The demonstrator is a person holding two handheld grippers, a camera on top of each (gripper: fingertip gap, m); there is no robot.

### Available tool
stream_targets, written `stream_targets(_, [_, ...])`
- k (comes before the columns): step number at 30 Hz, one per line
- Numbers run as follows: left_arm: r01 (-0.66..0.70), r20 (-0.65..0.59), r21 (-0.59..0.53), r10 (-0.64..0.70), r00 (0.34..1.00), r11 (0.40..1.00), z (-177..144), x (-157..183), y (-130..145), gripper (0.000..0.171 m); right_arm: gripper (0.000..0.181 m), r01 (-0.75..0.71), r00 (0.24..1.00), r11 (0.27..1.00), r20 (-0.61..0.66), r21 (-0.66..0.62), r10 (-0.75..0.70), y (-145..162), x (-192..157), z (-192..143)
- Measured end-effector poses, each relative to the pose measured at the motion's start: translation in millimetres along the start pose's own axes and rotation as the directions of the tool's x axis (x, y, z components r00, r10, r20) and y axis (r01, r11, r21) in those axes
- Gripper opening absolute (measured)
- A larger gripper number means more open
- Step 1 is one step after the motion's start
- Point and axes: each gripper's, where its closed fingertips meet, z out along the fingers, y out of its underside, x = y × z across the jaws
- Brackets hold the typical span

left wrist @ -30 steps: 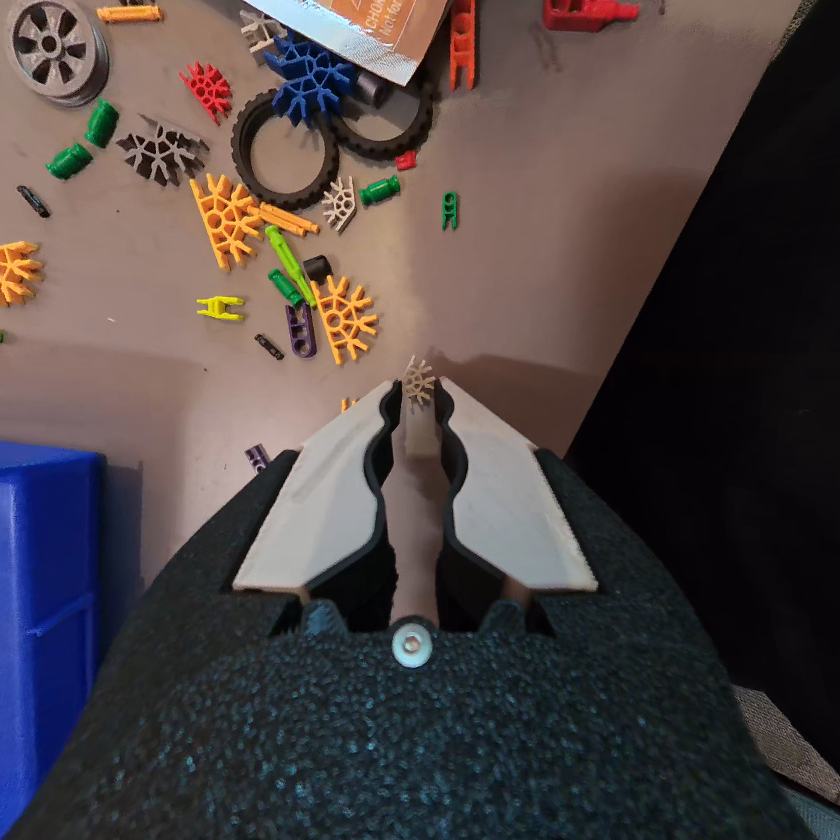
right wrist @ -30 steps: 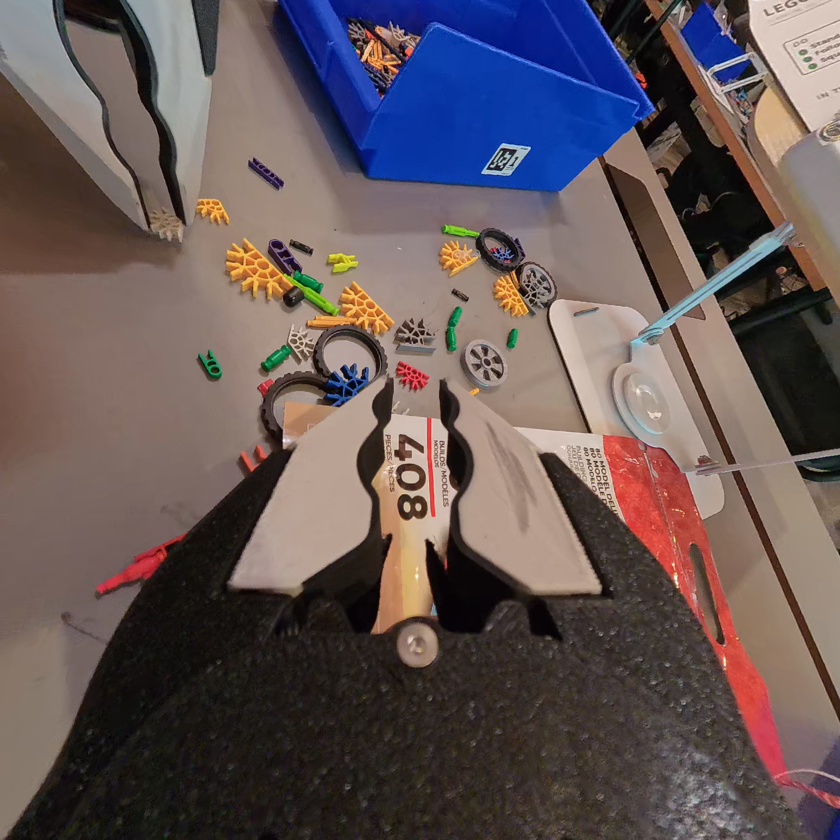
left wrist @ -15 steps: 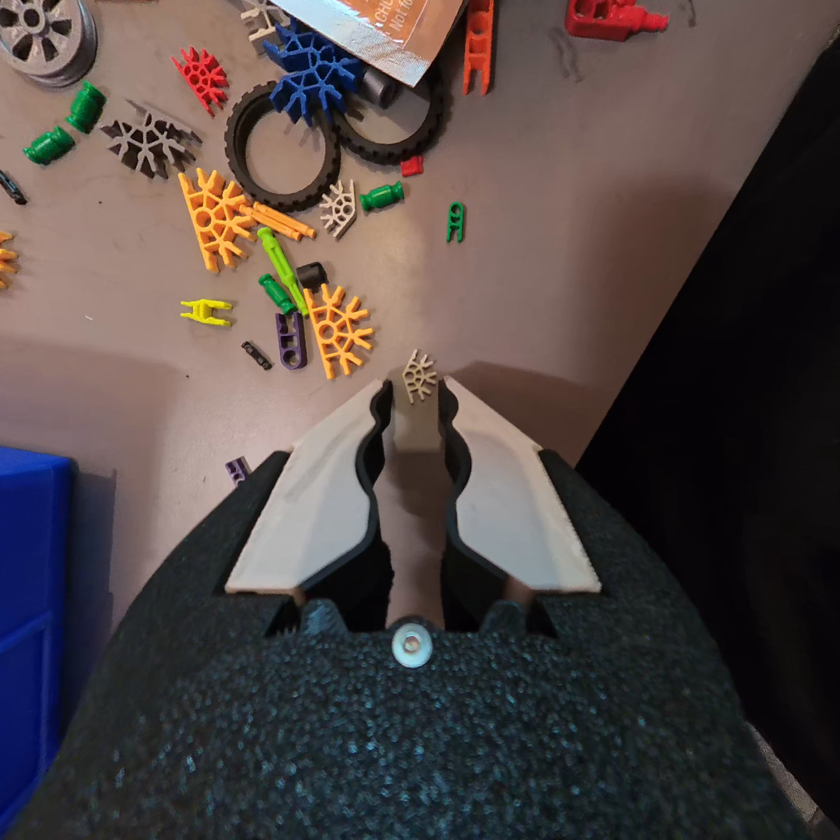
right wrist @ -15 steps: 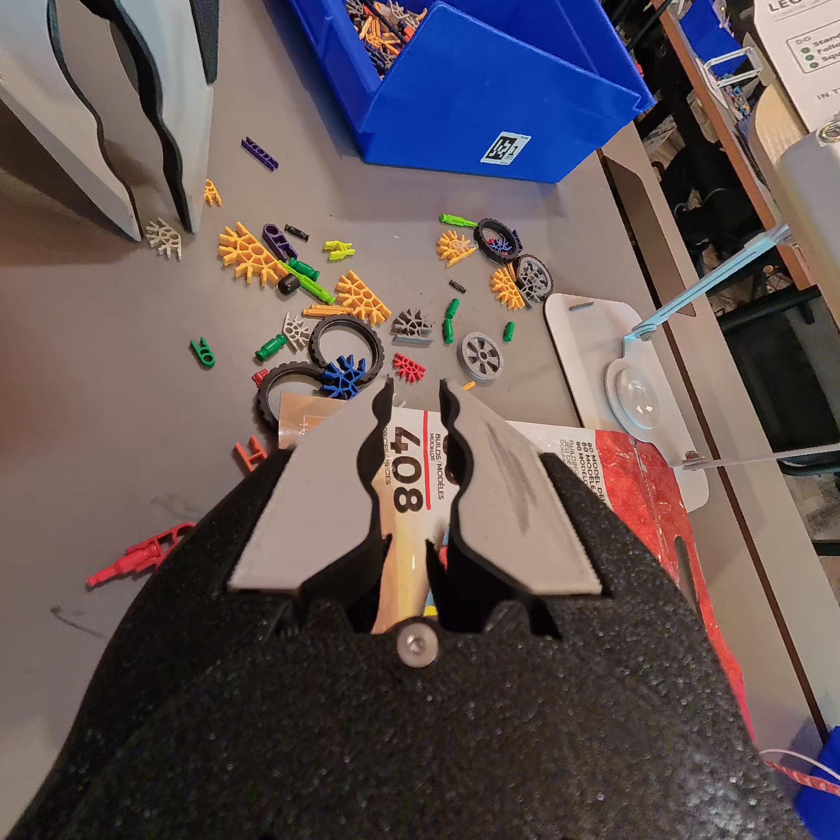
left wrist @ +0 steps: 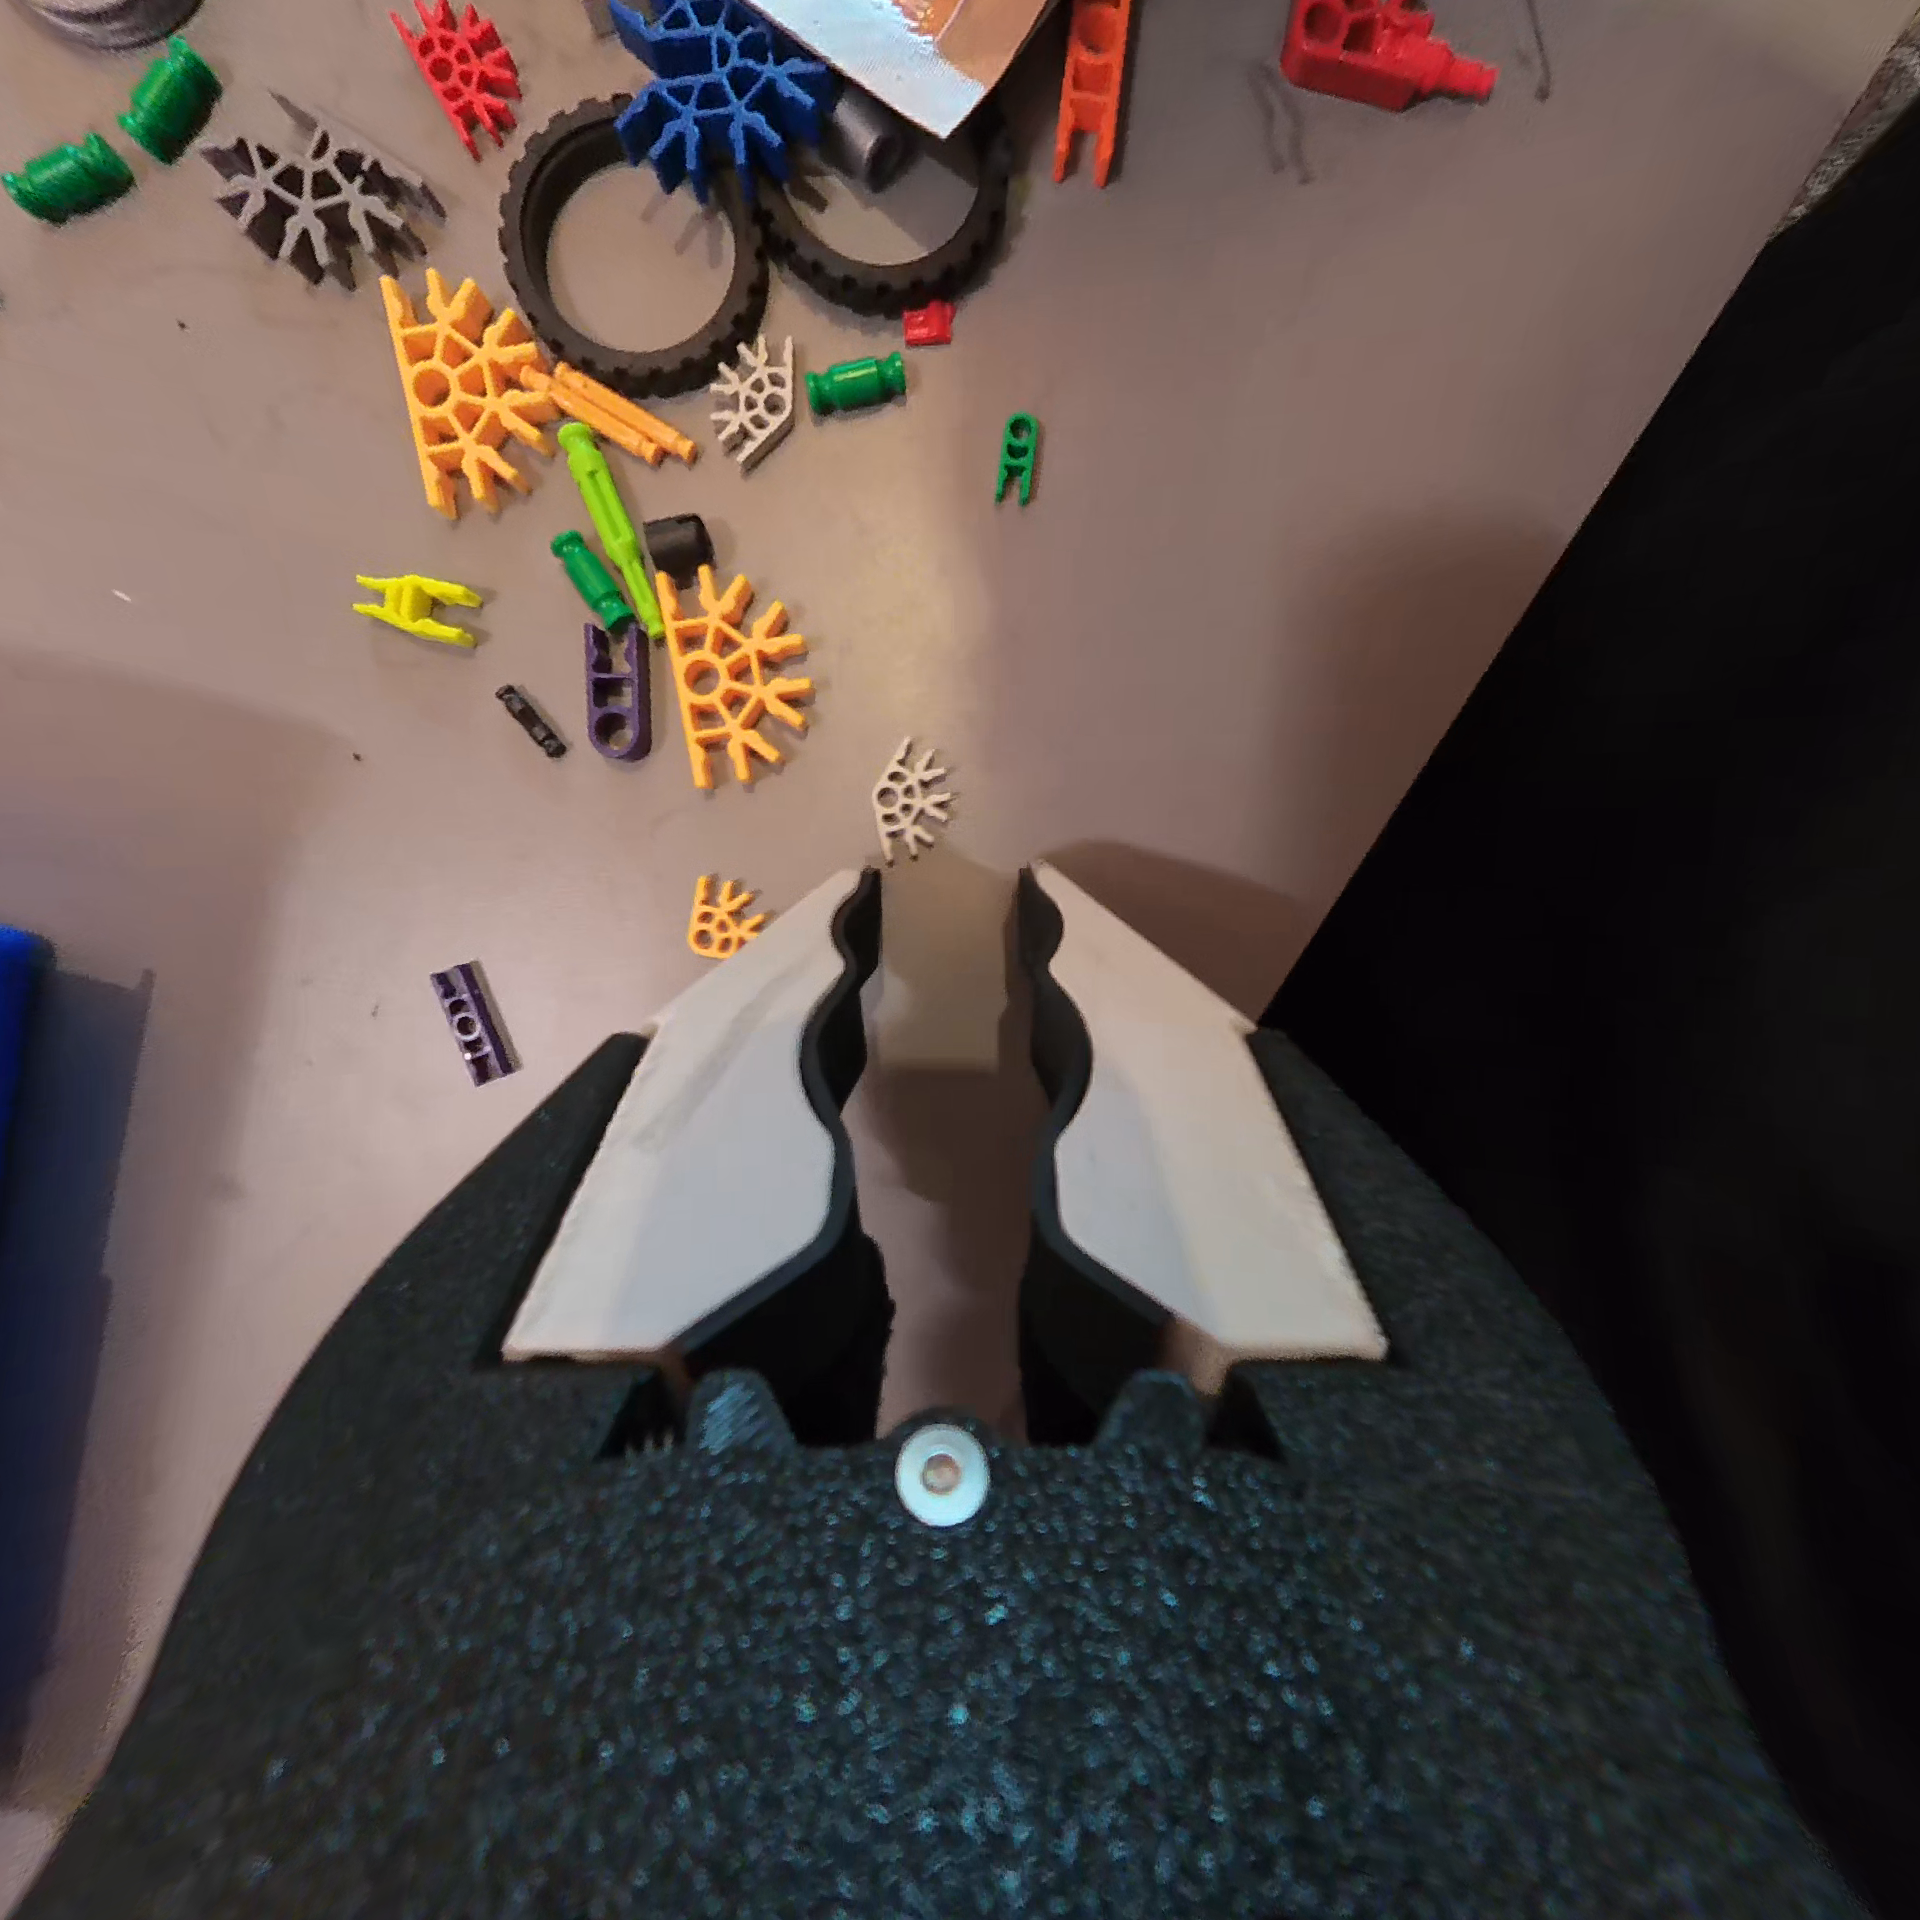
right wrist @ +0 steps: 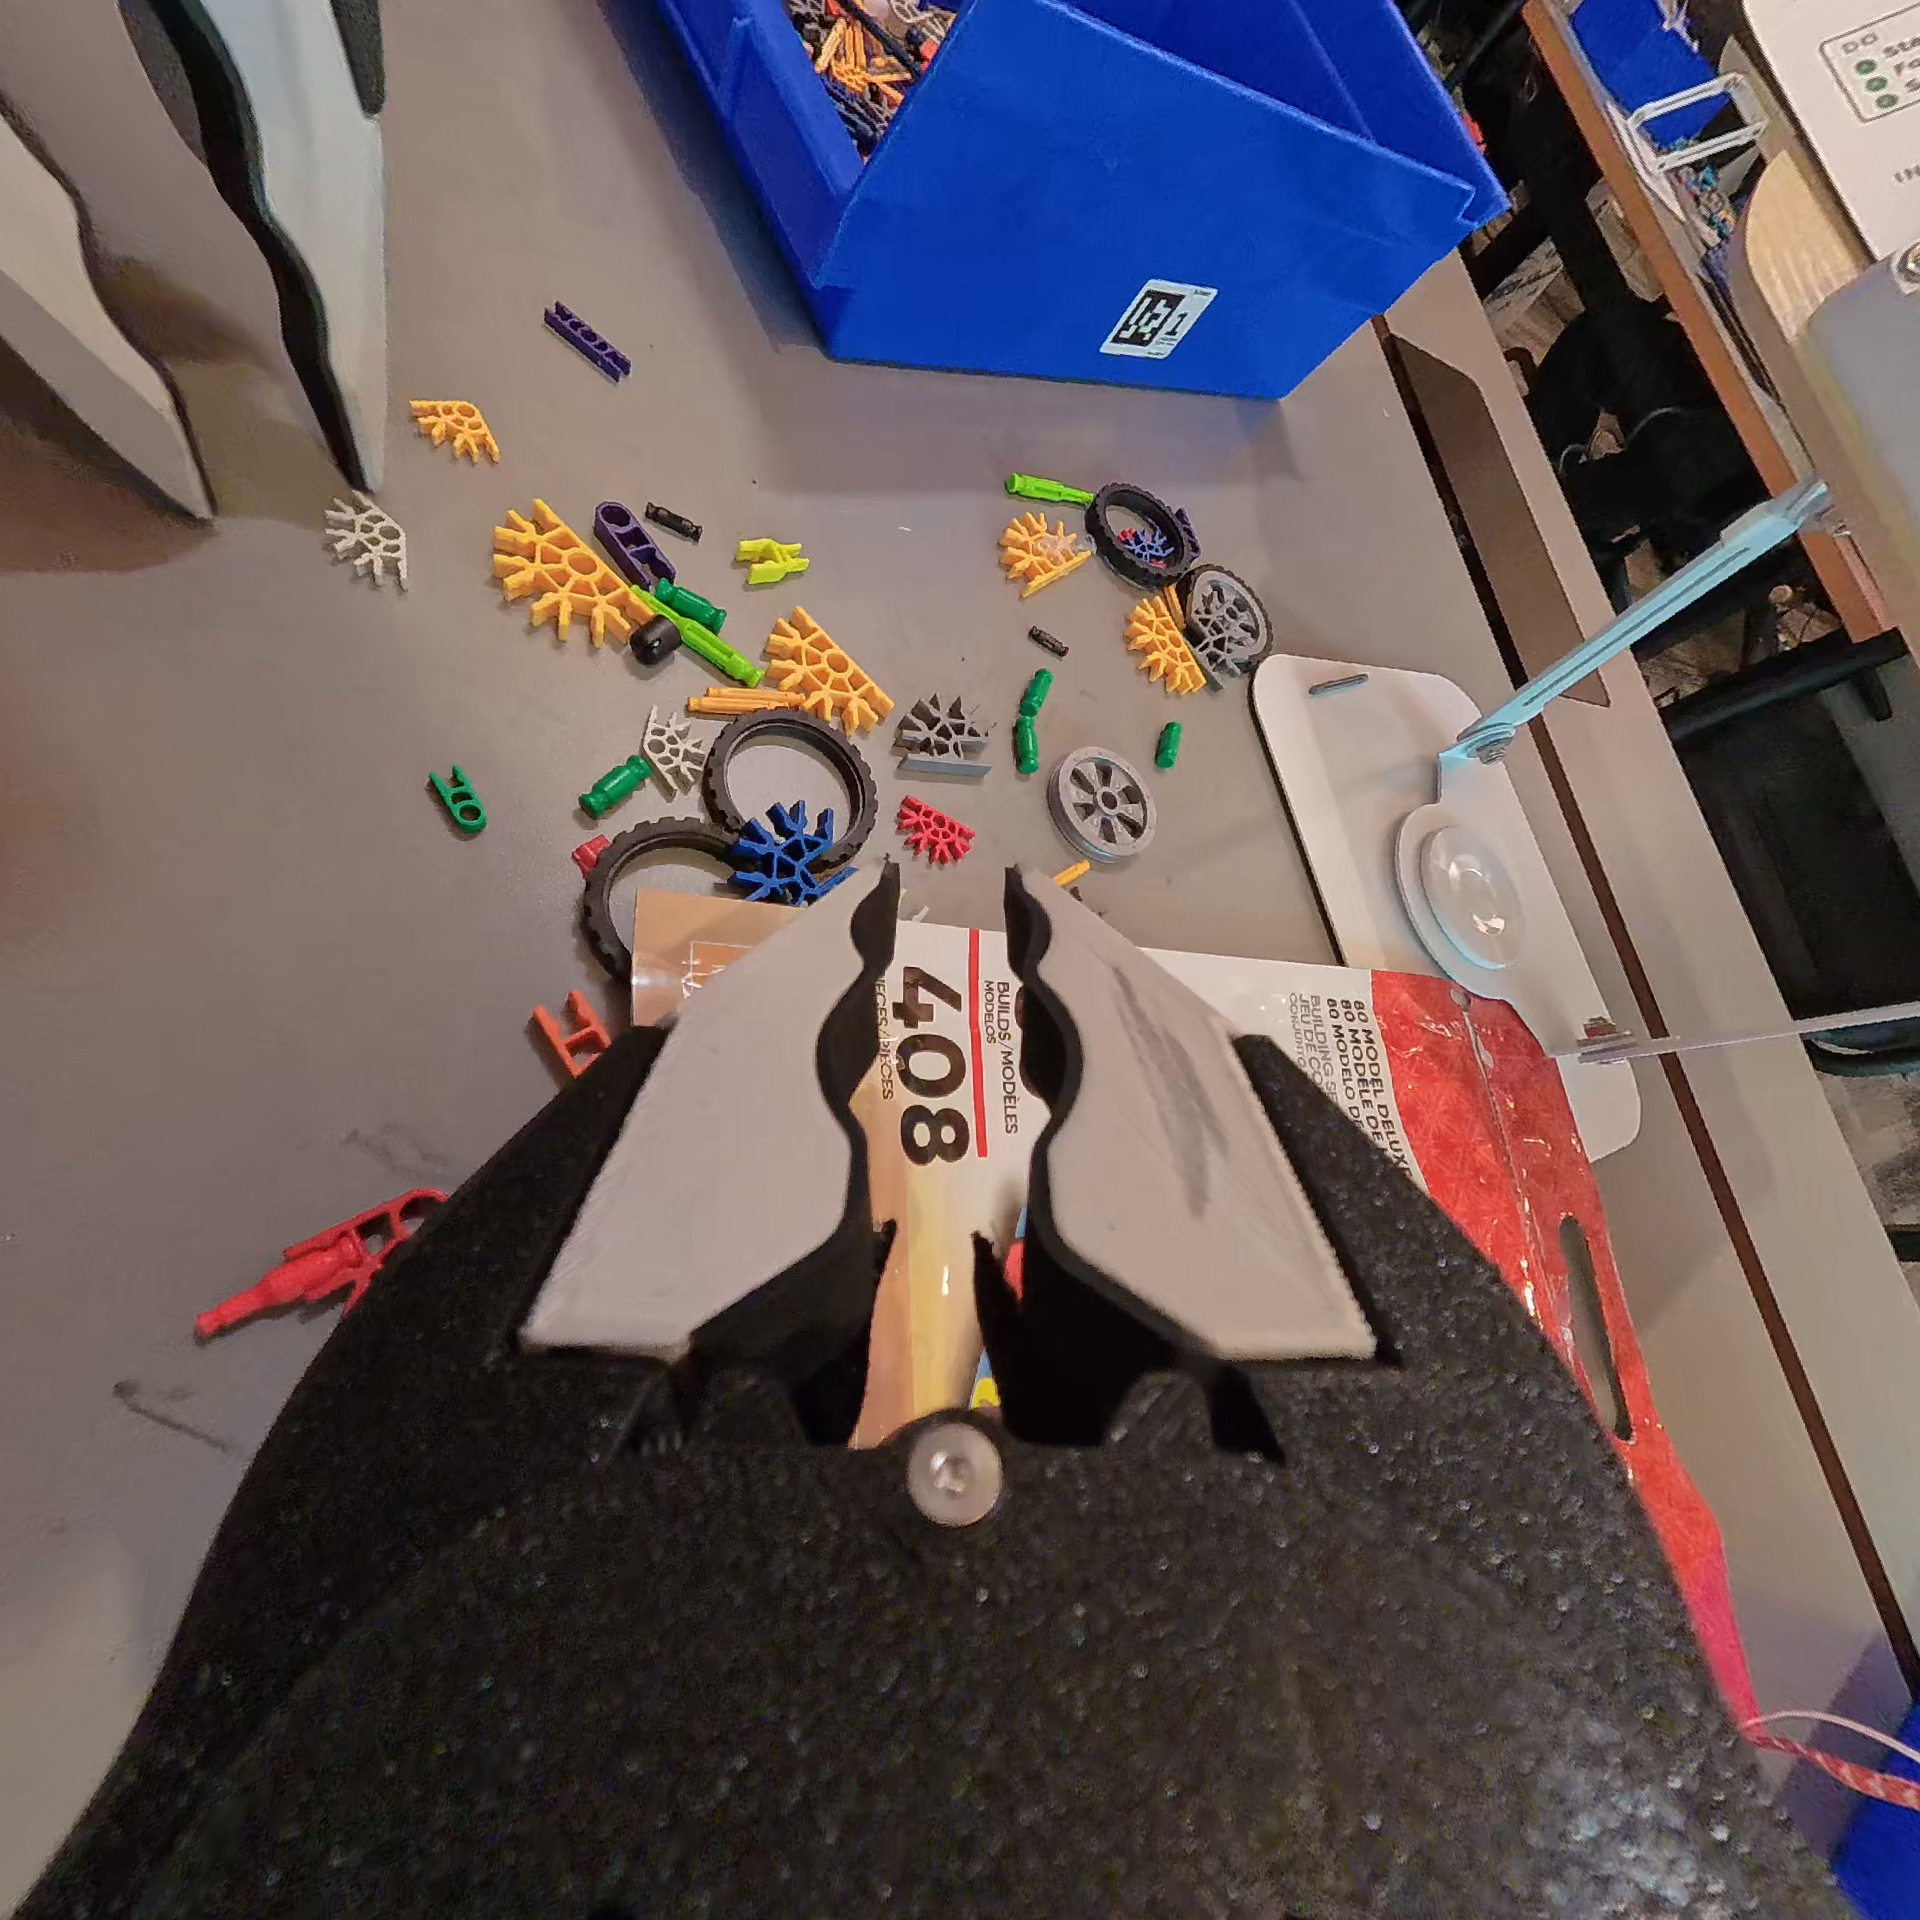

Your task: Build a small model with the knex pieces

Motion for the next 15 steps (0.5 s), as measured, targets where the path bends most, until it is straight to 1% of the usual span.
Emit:
stream_targets(2, [0.012, -0.033, 0.007, -0.012, 0.999, 1.000, -0.1, 8.4, -1.0, 0.027, 0.019, 0.000, 1.000, 1.000, 0.000, -0.002, 0.000, 0.4, 0.1, 0.0])
stream_targets(6, [-0.001, -0.045, 0.027, 0.002, 0.999, 1.000, -3.9, 16.7, -0.9, 0.029, 0.019, 0.002, 1.000, 1.000, 0.001, 0.003, -0.002, -0.8, -0.3, -0.9])
stream_targets(11, [0.052, 0.027, 0.046, -0.053, 0.998, 0.998, -9.2, 1.4, 5.0, 0.029, 0.019, -0.040, 0.999, 0.999, -0.005, 0.014, 0.040, -1.0, 5.0, -3.1])
stream_targets(15, [0.065, 0.036, 0.059, -0.067, 0.997, 0.996, -3.9, -0.5, 5.3, 0.029, 0.019, -0.049, 0.999, 0.999, 0.004, 0.008, 0.049, 1.6, 4.9, -1.6])
